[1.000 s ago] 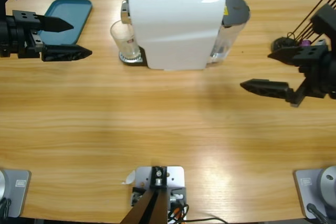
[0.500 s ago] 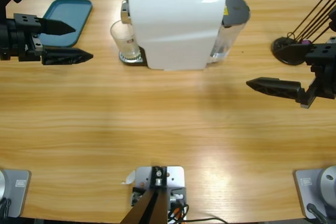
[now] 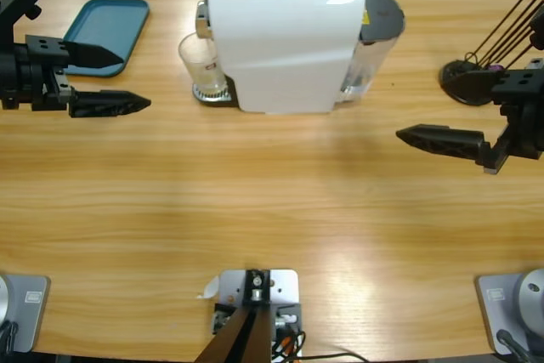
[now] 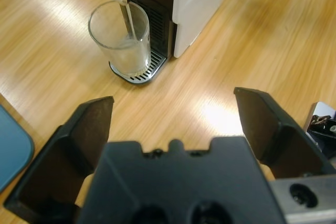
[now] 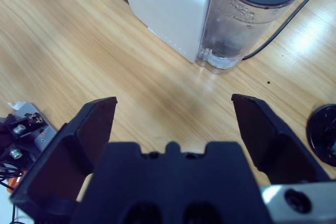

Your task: Pour coffee

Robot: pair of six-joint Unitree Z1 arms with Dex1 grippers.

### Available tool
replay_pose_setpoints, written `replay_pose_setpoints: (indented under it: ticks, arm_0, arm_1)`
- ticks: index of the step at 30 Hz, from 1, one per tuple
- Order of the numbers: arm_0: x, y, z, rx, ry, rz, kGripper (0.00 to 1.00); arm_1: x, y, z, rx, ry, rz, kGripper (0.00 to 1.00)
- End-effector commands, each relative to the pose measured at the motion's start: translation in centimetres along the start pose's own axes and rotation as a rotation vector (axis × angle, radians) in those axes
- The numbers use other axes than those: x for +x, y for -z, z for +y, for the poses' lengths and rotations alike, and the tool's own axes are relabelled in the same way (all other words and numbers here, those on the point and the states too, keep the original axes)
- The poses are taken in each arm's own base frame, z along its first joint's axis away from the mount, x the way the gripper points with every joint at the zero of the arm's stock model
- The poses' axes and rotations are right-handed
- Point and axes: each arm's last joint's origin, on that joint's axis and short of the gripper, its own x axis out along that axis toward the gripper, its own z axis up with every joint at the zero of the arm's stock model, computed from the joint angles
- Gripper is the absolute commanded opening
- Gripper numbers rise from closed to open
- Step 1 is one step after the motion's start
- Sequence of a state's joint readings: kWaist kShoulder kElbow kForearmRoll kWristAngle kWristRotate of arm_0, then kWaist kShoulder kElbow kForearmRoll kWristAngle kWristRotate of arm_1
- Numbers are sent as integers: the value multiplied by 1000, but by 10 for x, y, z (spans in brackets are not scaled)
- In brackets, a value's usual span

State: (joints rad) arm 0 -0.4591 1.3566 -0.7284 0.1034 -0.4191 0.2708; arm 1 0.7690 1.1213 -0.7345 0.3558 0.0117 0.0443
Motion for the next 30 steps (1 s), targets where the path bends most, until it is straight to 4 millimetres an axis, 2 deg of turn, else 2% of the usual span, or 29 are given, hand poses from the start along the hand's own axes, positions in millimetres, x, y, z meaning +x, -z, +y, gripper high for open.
replay_pose_setpoints:
  ticks: [1, 8, 30]
  arm_0:
    - [0, 7, -5, 13, 9, 8, 1000]
    - [5, 9, -2, 5, -16, 35, 1000]
    - [7, 13, 1, -3, -50, 56, 1000]
  arm_1:
    - [10, 10, 2, -5, -19, 47, 1000]
    - [16, 8, 2, -6, -15, 45, 1000]
    - [3, 17, 1, -26, 58, 40, 996]
